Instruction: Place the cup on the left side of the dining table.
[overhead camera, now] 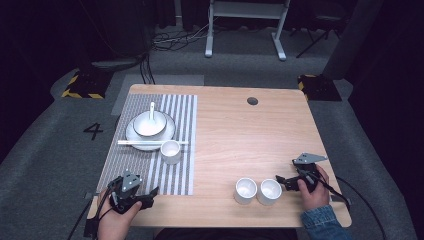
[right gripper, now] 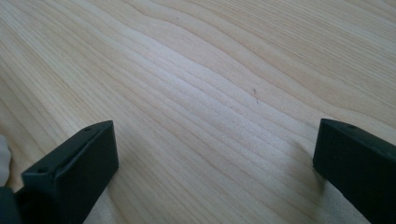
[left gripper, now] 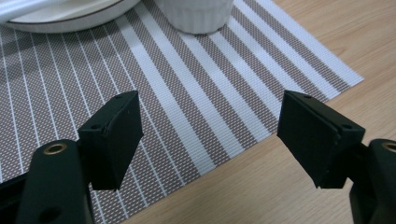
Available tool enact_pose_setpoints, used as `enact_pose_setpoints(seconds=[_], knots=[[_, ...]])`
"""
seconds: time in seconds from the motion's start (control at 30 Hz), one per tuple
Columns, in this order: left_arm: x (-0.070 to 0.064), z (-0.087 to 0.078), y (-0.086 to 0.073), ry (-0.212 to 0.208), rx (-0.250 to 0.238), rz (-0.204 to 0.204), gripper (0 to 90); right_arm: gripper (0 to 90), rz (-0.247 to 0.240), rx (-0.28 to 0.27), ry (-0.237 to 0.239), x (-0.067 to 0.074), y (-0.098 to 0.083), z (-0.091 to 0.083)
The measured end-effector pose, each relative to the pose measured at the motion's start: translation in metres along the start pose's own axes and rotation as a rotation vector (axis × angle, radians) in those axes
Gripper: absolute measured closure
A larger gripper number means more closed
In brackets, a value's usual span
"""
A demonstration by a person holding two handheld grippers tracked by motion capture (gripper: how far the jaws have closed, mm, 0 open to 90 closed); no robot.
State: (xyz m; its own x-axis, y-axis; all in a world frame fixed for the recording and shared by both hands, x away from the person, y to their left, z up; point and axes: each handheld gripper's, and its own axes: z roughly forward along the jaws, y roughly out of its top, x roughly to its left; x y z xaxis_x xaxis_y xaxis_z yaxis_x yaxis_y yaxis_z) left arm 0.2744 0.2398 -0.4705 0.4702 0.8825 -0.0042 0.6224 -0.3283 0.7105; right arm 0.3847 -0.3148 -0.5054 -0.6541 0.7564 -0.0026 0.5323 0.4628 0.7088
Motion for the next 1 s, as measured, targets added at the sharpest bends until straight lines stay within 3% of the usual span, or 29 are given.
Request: enact_pose_setpoints(seconds=[0.17, 0.37, 0.57, 1.0], knots=[[0.007, 0.006, -0.008, 0.004, 0.018, -0.003, 22.7, 0.3, 0.0, 0.0, 0.0, 0.0, 0.0, 0.0], [0.013, 0.012, -0.018, 0.027, 0.031, -0.047, 21.7, 0.3, 0.0, 0.0, 0.0, 0.0, 0.0, 0.0], [0.017, 0.02, -0.024, 0.033, 0.041, -0.061, 20.8, 0.3, -0.001, 0.0, 0.0, 0.0, 0.0, 0.0], [0.015, 0.022, -0.032, 0.034, -0.022, -0.056, 17.0, 0.3, -0.001, 0.0, 0.0, 0.0, 0.0, 0.0]])
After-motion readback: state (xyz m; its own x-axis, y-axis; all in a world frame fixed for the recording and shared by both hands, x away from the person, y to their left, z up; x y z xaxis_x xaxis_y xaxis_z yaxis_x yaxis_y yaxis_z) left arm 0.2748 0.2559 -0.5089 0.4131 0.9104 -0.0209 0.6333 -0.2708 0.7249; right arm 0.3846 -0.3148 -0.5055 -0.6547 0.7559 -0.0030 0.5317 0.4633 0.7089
